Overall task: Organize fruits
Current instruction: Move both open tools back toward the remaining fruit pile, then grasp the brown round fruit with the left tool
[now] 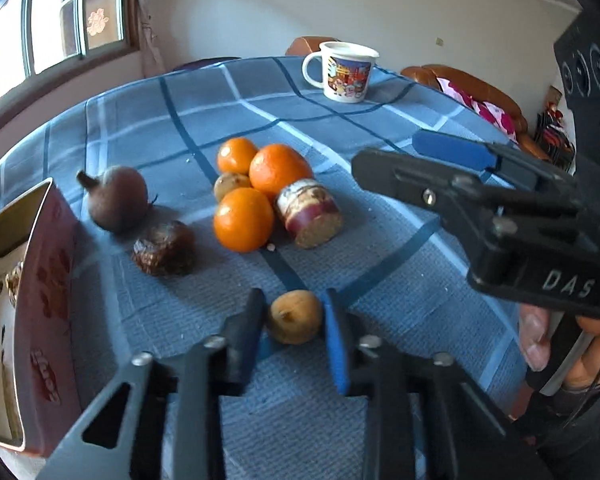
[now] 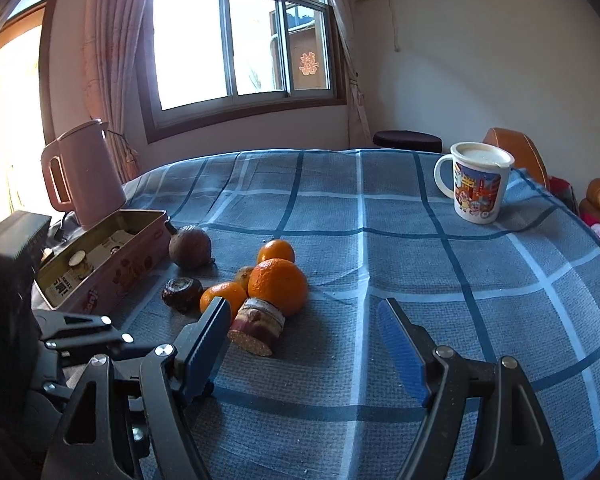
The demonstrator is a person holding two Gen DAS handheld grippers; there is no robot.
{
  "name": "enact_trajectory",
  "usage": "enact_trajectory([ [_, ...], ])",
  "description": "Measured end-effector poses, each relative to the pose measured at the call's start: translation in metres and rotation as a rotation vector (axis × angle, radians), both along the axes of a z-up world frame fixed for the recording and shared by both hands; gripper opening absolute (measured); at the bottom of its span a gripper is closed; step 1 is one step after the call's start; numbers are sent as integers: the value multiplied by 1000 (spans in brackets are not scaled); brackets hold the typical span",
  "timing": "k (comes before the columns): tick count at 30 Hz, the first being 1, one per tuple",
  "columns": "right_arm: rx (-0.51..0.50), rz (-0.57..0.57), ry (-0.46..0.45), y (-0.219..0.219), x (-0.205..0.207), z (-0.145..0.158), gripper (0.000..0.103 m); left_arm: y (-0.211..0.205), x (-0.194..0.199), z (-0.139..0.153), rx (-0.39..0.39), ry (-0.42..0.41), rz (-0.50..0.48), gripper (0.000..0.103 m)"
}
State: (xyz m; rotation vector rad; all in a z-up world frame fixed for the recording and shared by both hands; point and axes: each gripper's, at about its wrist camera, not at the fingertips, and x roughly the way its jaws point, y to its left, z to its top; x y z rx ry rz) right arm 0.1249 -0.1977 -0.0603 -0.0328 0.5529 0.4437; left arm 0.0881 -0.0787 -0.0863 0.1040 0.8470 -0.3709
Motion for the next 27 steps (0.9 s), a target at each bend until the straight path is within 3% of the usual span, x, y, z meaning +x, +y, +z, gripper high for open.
enact_trajectory([
  [5, 4, -9, 9, 4, 7, 7, 77, 12, -2, 9, -27, -27, 17, 29],
  [12, 21, 40, 156, 26, 34, -10, 77, 46, 6, 33, -3, -181, 163, 29],
  [19, 8, 58, 250, 34, 46, -21, 54, 62, 18, 30, -45, -175, 214, 29],
  [27, 37, 86, 303, 31, 51, -27, 54, 61, 19, 28, -59, -177, 210, 29],
])
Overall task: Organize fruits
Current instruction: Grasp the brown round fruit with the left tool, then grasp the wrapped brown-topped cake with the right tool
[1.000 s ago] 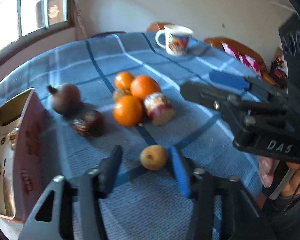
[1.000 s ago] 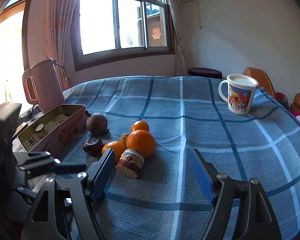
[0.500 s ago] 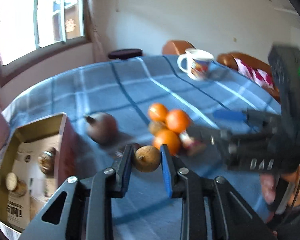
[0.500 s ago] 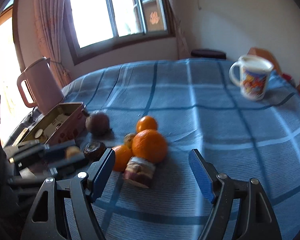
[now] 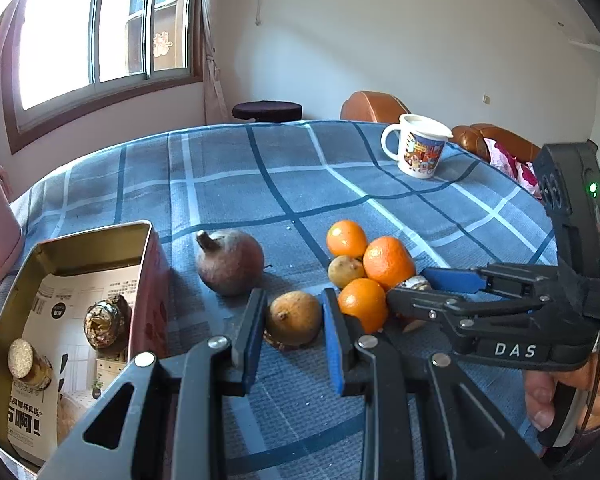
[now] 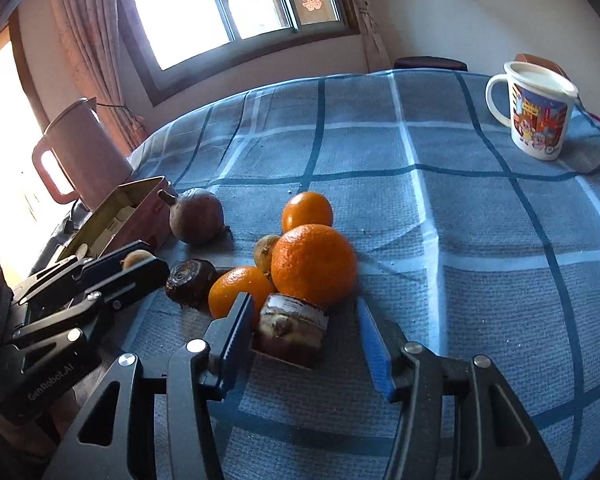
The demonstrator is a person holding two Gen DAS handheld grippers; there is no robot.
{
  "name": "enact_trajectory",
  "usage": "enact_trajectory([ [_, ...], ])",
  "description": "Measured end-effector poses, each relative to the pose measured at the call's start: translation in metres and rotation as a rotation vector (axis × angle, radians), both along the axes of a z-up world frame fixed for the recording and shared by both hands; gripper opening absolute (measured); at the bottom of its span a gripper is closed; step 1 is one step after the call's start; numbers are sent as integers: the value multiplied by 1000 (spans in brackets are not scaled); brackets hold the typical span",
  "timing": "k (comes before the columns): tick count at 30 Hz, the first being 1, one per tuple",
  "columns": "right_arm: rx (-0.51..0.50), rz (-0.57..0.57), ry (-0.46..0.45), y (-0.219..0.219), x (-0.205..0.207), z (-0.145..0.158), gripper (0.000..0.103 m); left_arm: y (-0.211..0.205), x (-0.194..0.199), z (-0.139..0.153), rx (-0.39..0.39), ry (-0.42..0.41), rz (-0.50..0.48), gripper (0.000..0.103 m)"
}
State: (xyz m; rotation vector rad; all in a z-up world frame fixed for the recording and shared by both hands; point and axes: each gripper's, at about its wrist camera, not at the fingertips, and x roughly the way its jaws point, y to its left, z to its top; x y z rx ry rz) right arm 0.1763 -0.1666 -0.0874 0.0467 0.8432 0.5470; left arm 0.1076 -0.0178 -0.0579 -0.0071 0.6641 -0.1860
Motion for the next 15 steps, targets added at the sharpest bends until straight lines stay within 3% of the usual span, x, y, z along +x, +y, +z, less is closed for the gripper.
enact_trajectory([
  [9, 107, 36, 77, -10, 10, -8, 53, 0, -2, 0, 12, -2, -6, 29],
  [12, 118, 62, 70, -7, 7, -6, 40, 1, -3, 2, 5, -10, -6, 29],
  [15, 105, 55, 51, -6, 5, -4, 38, 3, -6, 4, -8, -28, -6, 29],
])
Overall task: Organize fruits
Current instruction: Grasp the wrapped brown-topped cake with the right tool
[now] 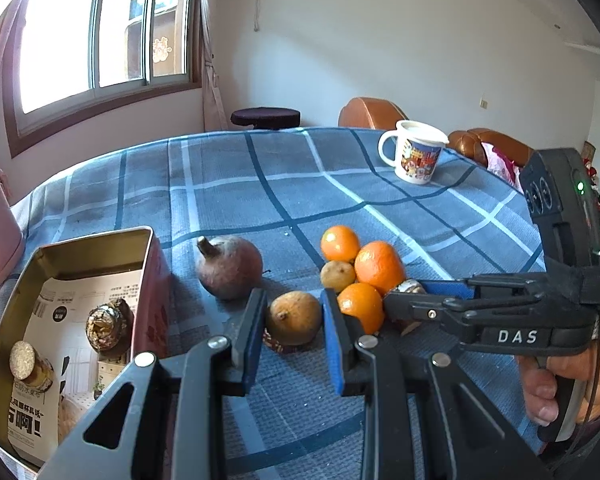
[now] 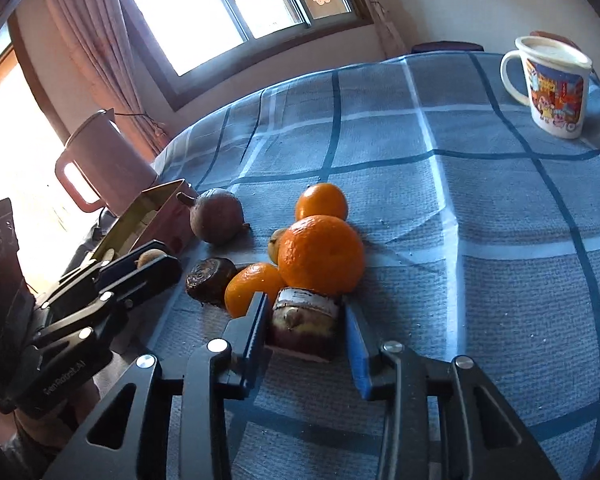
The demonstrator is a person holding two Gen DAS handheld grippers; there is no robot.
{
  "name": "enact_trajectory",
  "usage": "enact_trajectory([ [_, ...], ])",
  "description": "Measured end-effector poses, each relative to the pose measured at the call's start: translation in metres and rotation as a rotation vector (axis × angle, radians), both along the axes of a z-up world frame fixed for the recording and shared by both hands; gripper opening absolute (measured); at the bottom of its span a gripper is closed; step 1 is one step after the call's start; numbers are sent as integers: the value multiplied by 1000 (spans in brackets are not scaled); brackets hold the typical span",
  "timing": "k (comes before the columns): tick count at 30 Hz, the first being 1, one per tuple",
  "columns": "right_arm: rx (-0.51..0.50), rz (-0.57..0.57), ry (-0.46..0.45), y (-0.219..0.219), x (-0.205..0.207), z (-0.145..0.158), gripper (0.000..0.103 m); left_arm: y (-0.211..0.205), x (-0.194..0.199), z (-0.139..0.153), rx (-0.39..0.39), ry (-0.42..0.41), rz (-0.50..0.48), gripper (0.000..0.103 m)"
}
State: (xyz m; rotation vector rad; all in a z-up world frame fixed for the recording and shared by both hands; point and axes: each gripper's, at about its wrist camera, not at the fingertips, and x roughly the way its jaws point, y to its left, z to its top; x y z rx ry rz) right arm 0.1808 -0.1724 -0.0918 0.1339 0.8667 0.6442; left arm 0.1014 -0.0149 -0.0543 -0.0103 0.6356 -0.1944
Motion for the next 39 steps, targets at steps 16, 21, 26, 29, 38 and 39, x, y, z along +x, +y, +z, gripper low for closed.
enact_trajectory([
  [16, -71, -30, -194, 4, -24, 23, 37, 2, -12, 9, -8, -83, 15, 29],
  [21, -84, -33, -252, 6, -33, 29, 37, 2, -16, 11, -8, -106, 23, 29],
  [26, -91, -34, -305, 8, -41, 34, 37, 2, -20, 13, -3, -129, 26, 29],
  [29, -90, -32, -332, 9, -46, 36, 37, 2, -22, 14, -2, -142, 27, 29],
  [38, -94, -28, -396, 10, -57, 42, 37, 2, -27, 16, -1, -171, 33, 29],
  [39, -91, -28, -401, 10, -57, 42, 37, 2, -27, 16, 0, -173, 33, 29],
])
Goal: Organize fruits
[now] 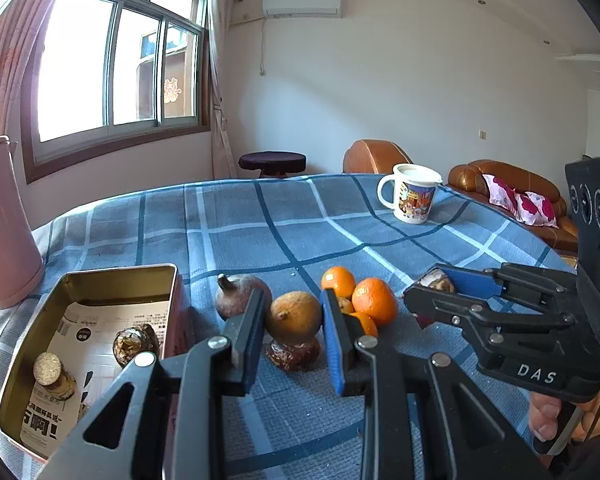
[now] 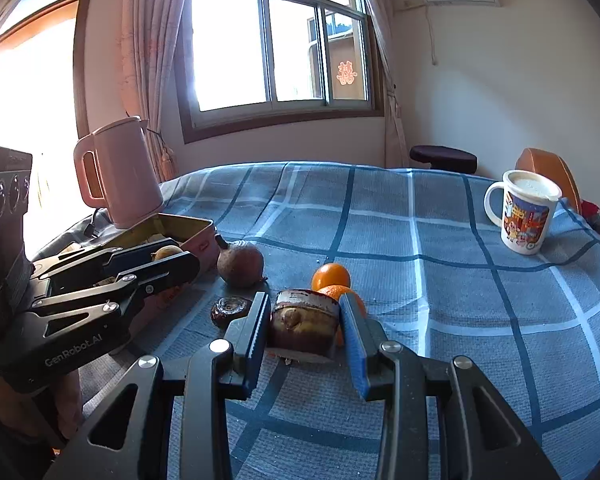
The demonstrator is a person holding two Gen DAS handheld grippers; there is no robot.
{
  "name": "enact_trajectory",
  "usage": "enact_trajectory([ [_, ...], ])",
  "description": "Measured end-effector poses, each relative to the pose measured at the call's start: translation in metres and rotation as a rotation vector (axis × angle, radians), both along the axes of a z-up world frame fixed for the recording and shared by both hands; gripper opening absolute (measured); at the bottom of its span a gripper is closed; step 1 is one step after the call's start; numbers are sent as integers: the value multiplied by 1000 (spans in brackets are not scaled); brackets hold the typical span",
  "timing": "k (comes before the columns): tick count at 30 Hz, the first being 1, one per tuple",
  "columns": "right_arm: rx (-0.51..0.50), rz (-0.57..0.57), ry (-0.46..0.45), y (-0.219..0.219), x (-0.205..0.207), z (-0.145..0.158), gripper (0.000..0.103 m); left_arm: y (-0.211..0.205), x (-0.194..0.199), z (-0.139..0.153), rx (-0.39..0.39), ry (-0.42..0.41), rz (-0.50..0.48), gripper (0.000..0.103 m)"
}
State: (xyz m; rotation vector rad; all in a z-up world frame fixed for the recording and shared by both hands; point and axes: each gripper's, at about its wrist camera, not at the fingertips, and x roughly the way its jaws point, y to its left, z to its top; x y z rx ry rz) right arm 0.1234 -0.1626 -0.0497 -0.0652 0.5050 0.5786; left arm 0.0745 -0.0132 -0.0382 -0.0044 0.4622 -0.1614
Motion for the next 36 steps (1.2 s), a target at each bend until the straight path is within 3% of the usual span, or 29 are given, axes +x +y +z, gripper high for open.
enact_trajectory([
  [36, 54, 27, -154, -9, -27, 12, 37, 0, -17, 7, 11, -88, 14, 29],
])
